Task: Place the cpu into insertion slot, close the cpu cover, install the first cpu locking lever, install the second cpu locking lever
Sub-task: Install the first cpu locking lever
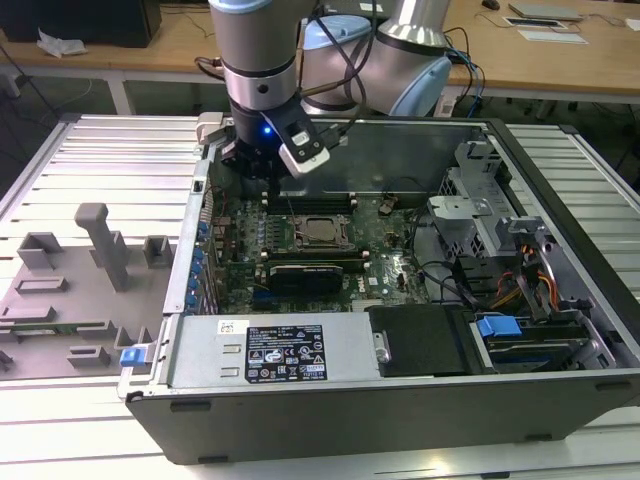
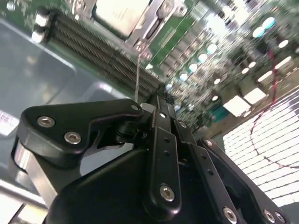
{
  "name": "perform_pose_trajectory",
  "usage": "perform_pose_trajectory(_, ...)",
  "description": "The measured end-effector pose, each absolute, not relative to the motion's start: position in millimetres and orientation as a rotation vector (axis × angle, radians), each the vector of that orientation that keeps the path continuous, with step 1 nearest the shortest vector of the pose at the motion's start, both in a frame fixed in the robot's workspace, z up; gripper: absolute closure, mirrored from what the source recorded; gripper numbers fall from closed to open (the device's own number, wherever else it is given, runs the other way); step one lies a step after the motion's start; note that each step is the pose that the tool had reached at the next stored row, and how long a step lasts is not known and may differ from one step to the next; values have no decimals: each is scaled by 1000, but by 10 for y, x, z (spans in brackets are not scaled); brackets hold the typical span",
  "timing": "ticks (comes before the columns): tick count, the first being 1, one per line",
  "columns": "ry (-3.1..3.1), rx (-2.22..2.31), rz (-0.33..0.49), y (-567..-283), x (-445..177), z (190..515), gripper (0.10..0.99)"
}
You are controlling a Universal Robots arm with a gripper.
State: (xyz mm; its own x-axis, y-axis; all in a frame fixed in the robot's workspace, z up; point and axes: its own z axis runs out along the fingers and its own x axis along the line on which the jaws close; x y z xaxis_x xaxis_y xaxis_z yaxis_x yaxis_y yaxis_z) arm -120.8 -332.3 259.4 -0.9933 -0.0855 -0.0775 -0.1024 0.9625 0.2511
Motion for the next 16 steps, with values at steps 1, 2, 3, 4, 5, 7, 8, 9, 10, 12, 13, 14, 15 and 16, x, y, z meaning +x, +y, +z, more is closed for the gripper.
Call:
perform_pose_trajectory(1, 3043, -145, 415, -3323, -1208, 2594, 980)
perform_pose_trajectory(2, 3042, -145, 423, -3323, -1208, 2594, 980)
perform_pose_trajectory(3, 3042, -145, 424, -3322, -1208, 2593, 980)
perform_pose_trajectory(4, 3042, -145, 425, -3322, -1208, 2593, 980)
perform_pose_trajectory(5, 3041, -145, 425, -3323, -1208, 2593, 980)
perform_pose_trajectory(7, 3041, -145, 428, -3323, -1202, 2583, 980)
perform_pose_trajectory(8, 3041, -145, 428, -3323, -1184, 2577, 980)
perform_pose_trajectory(9, 3041, -145, 429, -3323, -1168, 2575, 980)
perform_pose_trajectory(10, 3041, -145, 428, -3323, -1152, 2574, 980)
perform_pose_trajectory(12, 3041, -145, 429, -3323, -1053, 2572, 980)
perform_pose_trajectory(13, 3041, -145, 429, -3323, -1013, 2571, 980)
perform_pose_trajectory(14, 3041, -145, 429, -3323, -970, 2570, 980)
perform_pose_trajectory(15, 3042, -145, 429, -3323, -923, 2569, 980)
perform_pose_trajectory(16, 3042, -144, 429, -3323, -874, 2569, 980)
